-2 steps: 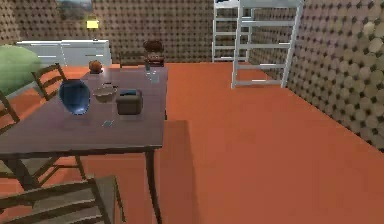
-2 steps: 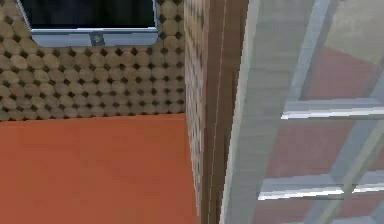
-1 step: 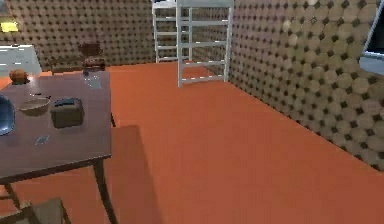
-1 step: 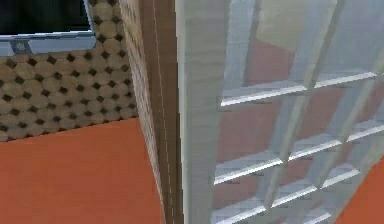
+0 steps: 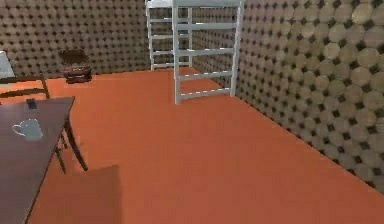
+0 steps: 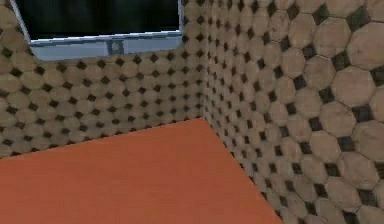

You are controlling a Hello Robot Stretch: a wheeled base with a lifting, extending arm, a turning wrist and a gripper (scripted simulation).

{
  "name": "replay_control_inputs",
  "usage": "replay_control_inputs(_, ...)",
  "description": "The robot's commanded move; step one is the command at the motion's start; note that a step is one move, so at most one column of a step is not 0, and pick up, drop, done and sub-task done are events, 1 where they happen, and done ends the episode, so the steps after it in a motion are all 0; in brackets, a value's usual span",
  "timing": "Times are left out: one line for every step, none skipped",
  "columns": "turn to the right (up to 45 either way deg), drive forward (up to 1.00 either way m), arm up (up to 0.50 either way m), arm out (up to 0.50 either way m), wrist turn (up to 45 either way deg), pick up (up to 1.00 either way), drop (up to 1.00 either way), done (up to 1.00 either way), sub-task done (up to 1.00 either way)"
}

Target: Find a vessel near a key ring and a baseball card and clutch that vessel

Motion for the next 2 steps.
replay_control_inputs(-18.0, 0.0, 0.0, 0.0, 0.0, 0.0, 0.0, 0.0, 0.0)
replay_control_inputs(0.0, 0.95, 0.0, 0.0, 0.0, 0.0, 0.0, 0.0, 0.0)
